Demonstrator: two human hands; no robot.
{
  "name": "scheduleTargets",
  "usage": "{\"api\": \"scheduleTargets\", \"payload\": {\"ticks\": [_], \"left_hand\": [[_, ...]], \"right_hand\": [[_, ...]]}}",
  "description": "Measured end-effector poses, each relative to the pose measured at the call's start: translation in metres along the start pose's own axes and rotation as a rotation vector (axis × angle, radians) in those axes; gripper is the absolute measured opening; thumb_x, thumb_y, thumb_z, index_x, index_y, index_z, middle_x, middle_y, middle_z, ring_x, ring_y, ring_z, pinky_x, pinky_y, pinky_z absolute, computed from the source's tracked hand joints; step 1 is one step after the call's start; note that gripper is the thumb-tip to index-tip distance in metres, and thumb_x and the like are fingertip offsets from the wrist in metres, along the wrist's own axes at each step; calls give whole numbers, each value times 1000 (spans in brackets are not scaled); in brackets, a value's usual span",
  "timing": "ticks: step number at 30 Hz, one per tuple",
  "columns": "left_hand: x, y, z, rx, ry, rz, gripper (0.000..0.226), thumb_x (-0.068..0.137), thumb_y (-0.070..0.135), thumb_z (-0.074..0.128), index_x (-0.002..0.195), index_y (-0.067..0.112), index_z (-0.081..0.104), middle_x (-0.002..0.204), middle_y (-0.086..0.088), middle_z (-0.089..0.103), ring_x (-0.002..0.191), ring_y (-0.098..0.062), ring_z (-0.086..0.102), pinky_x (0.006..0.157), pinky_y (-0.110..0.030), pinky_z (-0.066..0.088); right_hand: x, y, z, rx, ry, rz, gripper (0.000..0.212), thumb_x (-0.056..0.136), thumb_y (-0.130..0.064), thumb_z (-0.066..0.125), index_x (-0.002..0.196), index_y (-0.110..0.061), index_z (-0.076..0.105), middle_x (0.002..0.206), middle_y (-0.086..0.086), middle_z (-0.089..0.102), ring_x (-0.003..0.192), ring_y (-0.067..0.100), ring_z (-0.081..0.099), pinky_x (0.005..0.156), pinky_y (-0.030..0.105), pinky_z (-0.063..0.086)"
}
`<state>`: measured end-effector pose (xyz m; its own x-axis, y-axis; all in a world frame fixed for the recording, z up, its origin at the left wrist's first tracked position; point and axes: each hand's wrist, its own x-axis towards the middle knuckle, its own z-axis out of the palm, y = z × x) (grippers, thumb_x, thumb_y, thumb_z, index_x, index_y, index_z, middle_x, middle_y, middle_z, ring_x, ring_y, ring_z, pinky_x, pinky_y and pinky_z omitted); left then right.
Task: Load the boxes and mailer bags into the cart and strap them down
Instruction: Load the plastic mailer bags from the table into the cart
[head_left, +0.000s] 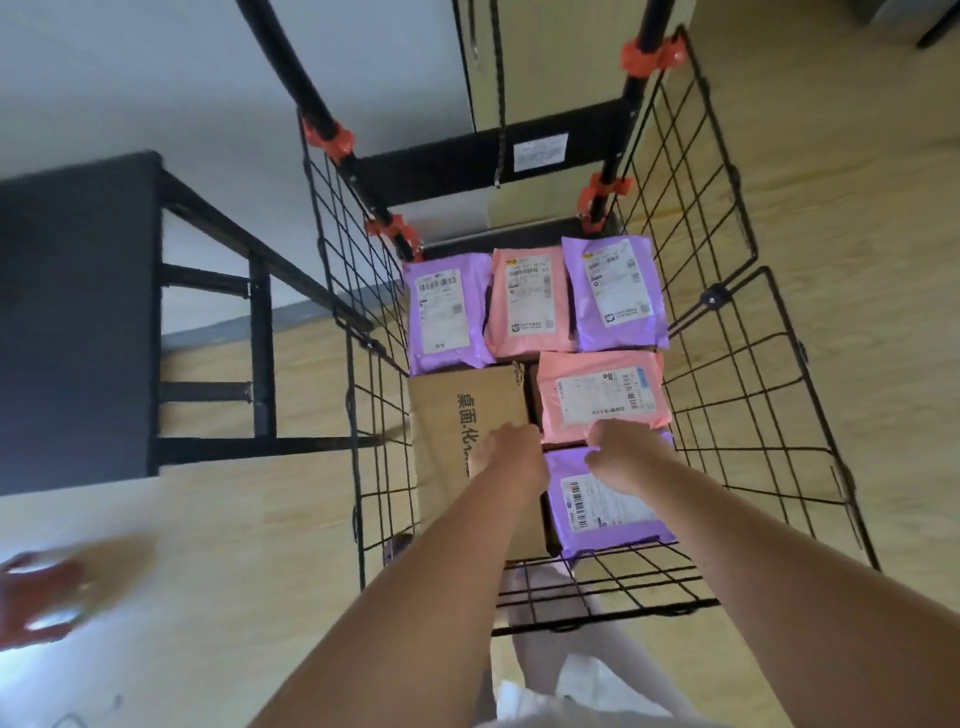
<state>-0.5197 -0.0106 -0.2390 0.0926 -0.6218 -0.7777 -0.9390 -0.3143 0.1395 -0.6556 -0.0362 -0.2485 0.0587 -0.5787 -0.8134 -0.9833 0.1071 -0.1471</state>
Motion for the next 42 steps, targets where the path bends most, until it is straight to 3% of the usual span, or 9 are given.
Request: {"api": "scheduleTargets", "payload": {"ticks": [3,6,12,17,20,25,32,35,42], "left_hand": [[-17,-20,-18,-35,62,-14,42,91,19,58,133,18,54,132,-7,51,123,-29,51,97,-37,47],[-36,-42,-41,-109,138,-22,43,92,13,55,134,18,53,132,-6,51,120,-27,53,93,-32,47],[-80,-90,-101,-236,309,19,33,91,10,51,123,14,57,121,-7,57,110,-28,58,90,-40,53],[-128,-157,-121,-285,438,-31,11,92,14,52,101,16,58,99,-4,58,84,-19,55,69,-31,46],[-153,-210,-117,-273,465,-69,30,92,10,50,121,13,58,116,-7,61,99,-24,60,74,-32,48],[-195,-296,-105,-331,484,-175,37,88,7,50,124,14,56,121,-8,57,106,-29,58,82,-37,52],[-237,-408,-67,-482,551,-250,39,92,13,53,130,17,52,127,-6,54,115,-27,54,92,-39,50],[-250,-453,-50,-528,572,-274,39,92,11,53,130,18,51,126,-6,54,111,-26,56,88,-36,51],[-272,-532,-24,-586,652,-316,50,90,8,53,137,22,46,133,-5,47,120,-25,48,88,-37,50]], "right_hand": [[-18,-28,-10,-48,45,-58,27,94,-18,49,119,-17,59,111,5,64,95,23,61,66,27,48],[-37,-59,-22,-84,90,-120,23,93,-20,50,114,-18,61,110,3,64,98,23,63,77,32,52],[-75,-129,-54,-180,286,-213,21,92,-20,49,107,-19,62,110,4,65,101,26,60,76,30,47],[-120,-205,-55,-219,344,-280,23,97,-26,51,112,-15,63,110,9,64,101,28,61,83,33,50],[-146,-247,-33,-236,365,-337,20,97,-20,49,109,-16,64,101,6,65,92,24,62,73,31,48],[-183,-318,15,-324,387,-449,19,94,-19,48,103,-22,65,105,2,66,96,24,62,85,35,52],[-222,-413,89,-478,377,-527,19,94,-15,43,86,-25,58,81,-2,55,77,19,54,60,27,38],[-236,-447,121,-494,364,-603,17,97,-20,45,101,-22,62,96,0,64,86,19,57,59,27,38],[-265,-510,170,-483,377,-681,20,98,-24,46,108,-23,64,96,-3,65,88,17,62,77,33,56]]}}
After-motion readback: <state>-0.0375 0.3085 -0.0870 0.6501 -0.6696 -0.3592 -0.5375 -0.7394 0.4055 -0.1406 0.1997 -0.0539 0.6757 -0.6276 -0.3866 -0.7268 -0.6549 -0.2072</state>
